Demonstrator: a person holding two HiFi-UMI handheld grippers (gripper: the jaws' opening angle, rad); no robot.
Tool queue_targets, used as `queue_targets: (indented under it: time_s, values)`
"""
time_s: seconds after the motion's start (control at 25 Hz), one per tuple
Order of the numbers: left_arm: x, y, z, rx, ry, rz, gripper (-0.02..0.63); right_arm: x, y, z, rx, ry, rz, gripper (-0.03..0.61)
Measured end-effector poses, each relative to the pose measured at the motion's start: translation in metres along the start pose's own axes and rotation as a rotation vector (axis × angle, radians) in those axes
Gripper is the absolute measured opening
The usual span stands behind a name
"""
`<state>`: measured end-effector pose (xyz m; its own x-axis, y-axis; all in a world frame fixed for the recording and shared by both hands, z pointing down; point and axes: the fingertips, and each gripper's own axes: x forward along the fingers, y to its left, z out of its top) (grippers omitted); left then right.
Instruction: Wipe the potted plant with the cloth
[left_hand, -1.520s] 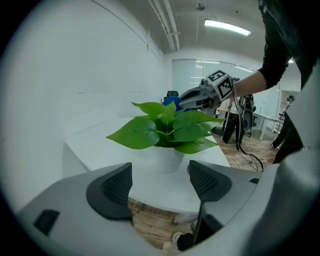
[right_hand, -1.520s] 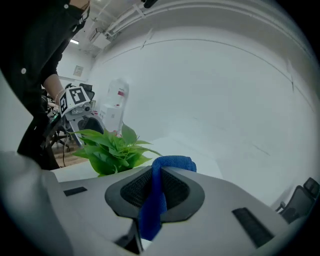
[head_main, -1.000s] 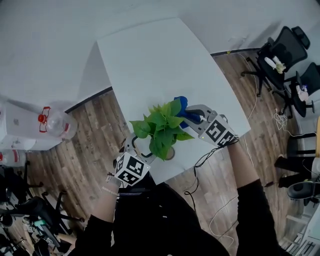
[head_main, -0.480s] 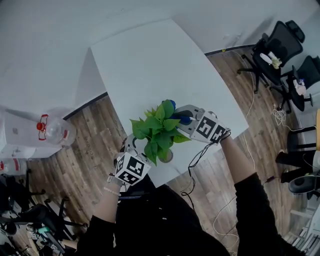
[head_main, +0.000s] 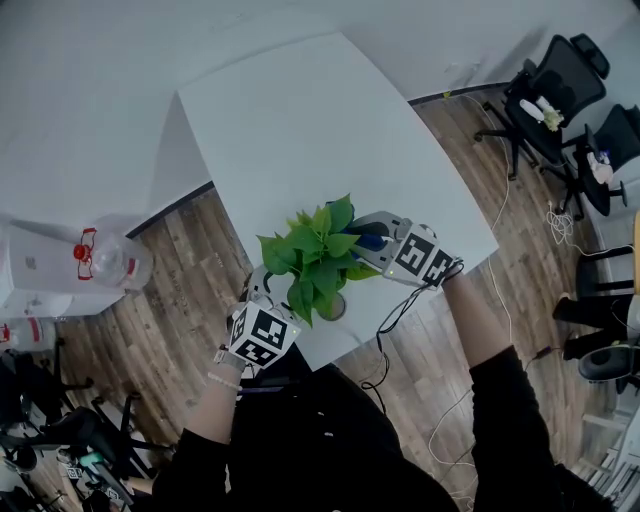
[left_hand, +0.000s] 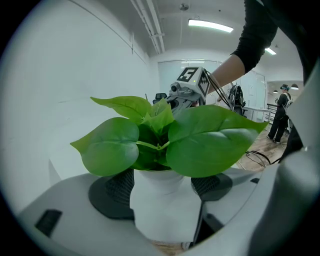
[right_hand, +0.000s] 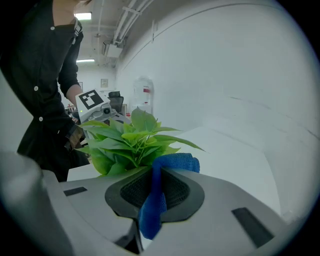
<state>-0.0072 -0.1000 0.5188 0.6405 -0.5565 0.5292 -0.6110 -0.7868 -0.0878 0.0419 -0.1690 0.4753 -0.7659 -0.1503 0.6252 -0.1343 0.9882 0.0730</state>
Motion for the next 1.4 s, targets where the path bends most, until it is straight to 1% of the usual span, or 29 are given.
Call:
queue_targets:
  time_s: [0.2, 0.4, 0.84, 0.96, 1.04, 1.16, 1.4]
  values:
    - [0.0, 0.0, 0.0, -0.026, -0.003, 0.001, 0.364, -0.006, 0.01, -0.015, 0.005, 0.018, -0.011, 0.075]
    - [0.0, -0.001, 0.0, -0.034, 0.001, -0.001, 0.362, -0.01, 0.027, -0.029, 0.064, 0.003, -0.043, 0.075]
    - [-0.001, -0.001, -0.001, -0.036, 0.013, -0.003, 0.36, -0.007, 0.064, -0.039, 0.25, -0.104, -0.206, 0.075]
    - [-0.001, -0.001, -0.002, -0.027, 0.017, -0.009, 0.359, -0.003, 0.075, -0.041, 0.29, -0.12, -0.238, 0.075]
    - [-0.001, -0.001, -0.004, -0.025, 0.019, -0.012, 0.359, 0.002, 0.087, -0.041, 0.304, -0.122, -0.24, 0.075]
    - [-0.001, -0.001, -0.003, -0.027, 0.02, -0.014, 0.357, 0.011, 0.106, -0.036, 0.307, -0.127, -0.219, 0.075]
    - [0.0, -0.001, -0.003, -0.026, 0.019, -0.018, 0.356, 0.025, 0.128, -0.019, 0.276, -0.15, -0.176, 0.075]
